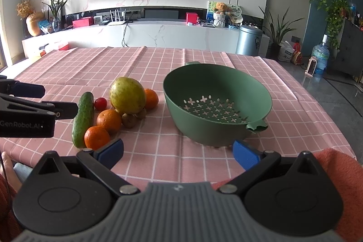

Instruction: Organize fruits

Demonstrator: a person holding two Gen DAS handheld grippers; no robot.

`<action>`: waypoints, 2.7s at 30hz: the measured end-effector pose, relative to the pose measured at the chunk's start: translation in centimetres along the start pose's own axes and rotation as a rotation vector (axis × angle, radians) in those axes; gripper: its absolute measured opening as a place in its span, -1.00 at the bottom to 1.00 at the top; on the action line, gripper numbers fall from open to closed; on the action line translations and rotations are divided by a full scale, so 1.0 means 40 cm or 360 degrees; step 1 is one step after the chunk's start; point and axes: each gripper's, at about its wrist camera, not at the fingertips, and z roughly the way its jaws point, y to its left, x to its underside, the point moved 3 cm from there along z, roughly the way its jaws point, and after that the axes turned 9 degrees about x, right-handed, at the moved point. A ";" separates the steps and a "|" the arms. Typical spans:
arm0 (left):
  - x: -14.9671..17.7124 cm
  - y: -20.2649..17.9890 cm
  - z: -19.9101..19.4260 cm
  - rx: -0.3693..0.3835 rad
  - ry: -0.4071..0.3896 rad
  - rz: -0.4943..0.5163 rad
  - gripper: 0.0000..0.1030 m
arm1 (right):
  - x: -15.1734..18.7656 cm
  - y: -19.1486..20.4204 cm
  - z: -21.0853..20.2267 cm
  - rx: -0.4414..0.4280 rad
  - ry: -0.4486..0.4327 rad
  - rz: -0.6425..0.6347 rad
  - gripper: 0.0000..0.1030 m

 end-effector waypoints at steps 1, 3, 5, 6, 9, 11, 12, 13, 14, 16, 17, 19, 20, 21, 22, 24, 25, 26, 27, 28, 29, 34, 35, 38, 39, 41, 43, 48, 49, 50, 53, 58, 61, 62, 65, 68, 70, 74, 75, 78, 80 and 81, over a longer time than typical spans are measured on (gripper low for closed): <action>-0.001 -0.002 0.000 0.0001 0.0001 0.0002 0.73 | 0.000 -0.001 0.000 0.0001 0.0000 0.0000 0.91; -0.002 -0.007 0.000 0.0005 0.0002 0.0008 0.73 | 0.000 -0.001 0.000 0.0001 0.0001 -0.0002 0.91; -0.002 -0.009 0.000 0.0007 0.0003 0.0013 0.73 | 0.001 -0.001 0.000 0.0001 0.0001 -0.0002 0.91; -0.002 -0.010 0.000 0.0007 0.0003 0.0012 0.73 | 0.001 -0.002 0.000 0.0001 0.0001 -0.0002 0.91; -0.002 -0.010 0.000 0.0007 0.0002 0.0011 0.73 | 0.001 -0.002 0.000 0.0002 0.0002 -0.0003 0.91; -0.002 -0.010 0.000 0.0007 0.0002 0.0011 0.73 | 0.001 -0.001 0.000 0.0003 0.0002 -0.0004 0.91; -0.002 -0.010 0.000 0.0007 0.0002 0.0011 0.73 | 0.001 -0.001 0.000 0.0003 0.0002 -0.0004 0.91; -0.002 -0.010 0.000 0.0007 0.0002 0.0011 0.73 | 0.001 -0.002 0.000 0.0003 0.0002 -0.0004 0.91; -0.002 -0.010 0.000 0.0008 0.0002 0.0012 0.73 | 0.001 -0.002 0.000 0.0003 0.0002 -0.0005 0.91; -0.002 -0.010 0.000 0.0007 0.0002 0.0011 0.73 | 0.003 -0.003 0.001 0.0005 0.0004 -0.0006 0.91; -0.002 -0.010 0.000 0.0007 0.0002 0.0011 0.73 | 0.003 -0.003 0.001 0.0005 0.0004 -0.0006 0.91; -0.002 -0.010 0.000 0.0007 0.0002 0.0011 0.73 | 0.003 -0.003 0.000 0.0005 0.0004 -0.0008 0.91; -0.002 -0.010 0.000 0.0007 0.0002 0.0010 0.73 | 0.003 -0.002 0.000 0.0006 0.0005 -0.0008 0.91; -0.002 -0.010 0.000 0.0007 0.0002 0.0010 0.73 | 0.003 -0.002 0.000 0.0006 0.0005 -0.0008 0.91; -0.002 -0.010 0.000 0.0007 0.0002 0.0010 0.73 | 0.003 -0.002 0.000 0.0006 0.0005 -0.0008 0.91; -0.002 -0.010 0.000 0.0007 0.0002 0.0010 0.73 | 0.003 -0.001 0.000 0.0006 0.0005 -0.0009 0.91; -0.002 -0.010 0.000 0.0007 0.0002 0.0010 0.73 | 0.003 -0.002 0.000 0.0006 0.0005 -0.0009 0.91; -0.002 -0.010 0.000 0.0008 0.0002 0.0011 0.73 | 0.003 -0.003 0.000 0.0006 0.0005 -0.0009 0.91; -0.002 -0.010 0.000 0.0007 0.0002 0.0011 0.73 | 0.003 -0.003 0.000 0.0007 0.0006 -0.0008 0.91; -0.002 -0.010 0.001 0.0008 0.0004 0.0009 0.73 | 0.003 -0.003 0.000 0.0004 0.0006 -0.0007 0.91; -0.001 -0.010 0.000 0.0014 0.0006 0.0005 0.73 | 0.002 -0.002 -0.001 0.0002 0.0007 -0.0004 0.91; -0.006 0.003 0.002 0.0052 0.0006 -0.0086 0.61 | -0.009 0.002 0.003 -0.0043 0.0018 0.0016 0.90; -0.008 0.012 0.007 0.0065 0.0021 -0.0120 0.57 | -0.012 0.004 0.005 -0.0069 0.0021 0.0016 0.79; -0.015 0.036 0.025 0.0074 0.0083 -0.0213 0.35 | -0.027 0.015 0.029 -0.0189 0.0089 -0.0002 0.38; -0.018 0.045 0.031 0.0070 0.0103 -0.0241 0.27 | -0.031 0.018 0.036 -0.0208 0.0102 -0.0005 0.37; -0.026 0.063 0.042 0.0054 0.0148 -0.0283 0.16 | -0.046 0.031 0.049 -0.0240 0.0095 -0.0029 0.24; -0.034 0.083 0.061 0.0042 0.0212 -0.0340 0.06 | -0.065 0.048 0.061 -0.0280 0.0067 -0.0066 0.11; -0.057 0.131 0.108 0.0064 0.0300 -0.0470 -0.15 | -0.121 0.106 0.106 -0.0352 -0.0022 -0.0159 -0.06; -0.060 0.139 0.117 0.0069 0.0305 -0.0497 -0.15 | -0.130 0.120 0.118 -0.0349 -0.0044 -0.0186 -0.06; -0.061 0.149 0.127 0.0071 0.0309 -0.0532 -0.15 | -0.139 0.136 0.130 -0.0348 -0.0066 -0.0210 -0.06; -0.052 0.178 0.157 0.0039 0.0307 -0.0644 -0.15 | -0.156 0.167 0.169 -0.0370 -0.0061 -0.0223 -0.06; -0.027 0.208 0.196 0.0033 0.0341 -0.0746 -0.15 | -0.166 0.202 0.223 -0.0320 -0.0109 -0.0285 0.04; -0.025 0.212 0.211 0.0012 0.0320 -0.0753 -0.15 | -0.165 0.209 0.250 -0.0322 -0.0098 -0.0278 0.04; -0.025 0.213 0.217 0.0005 0.0321 -0.0754 -0.15 | -0.164 0.210 0.257 -0.0321 -0.0093 -0.0278 0.04; -0.020 0.226 0.237 0.0013 0.0347 -0.0808 -0.15 | -0.161 0.210 0.271 -0.0341 -0.0101 -0.0267 0.05; -0.013 0.238 0.249 0.0008 0.0362 -0.0854 -0.07 | -0.157 0.210 0.278 -0.0361 -0.0111 -0.0261 0.05; -0.012 0.241 0.255 0.0009 0.0370 -0.0857 0.00 | -0.153 0.213 0.287 -0.0370 -0.0089 -0.0267 0.09; -0.006 0.240 0.272 0.0035 0.0394 -0.0855 0.17 | -0.146 0.222 0.298 -0.0364 -0.0078 -0.0290 0.16; -0.002 0.242 0.276 0.0035 0.0406 -0.0866 0.18 | -0.144 0.225 0.302 -0.0360 -0.0074 -0.0297 0.17; 0.006 0.250 0.286 0.0041 0.0428 -0.0895 0.18 | -0.142 0.232 0.308 -0.0348 -0.0065 -0.0308 0.19; 0.006 0.250 0.290 0.0037 0.0433 -0.0888 0.17 | -0.139 0.232 0.311 -0.0346 -0.0055 -0.0305 0.21; 0.007 0.250 0.292 0.0032 0.0438 -0.0884 0.16 | -0.138 0.233 0.313 -0.0342 -0.0050 -0.0310 0.21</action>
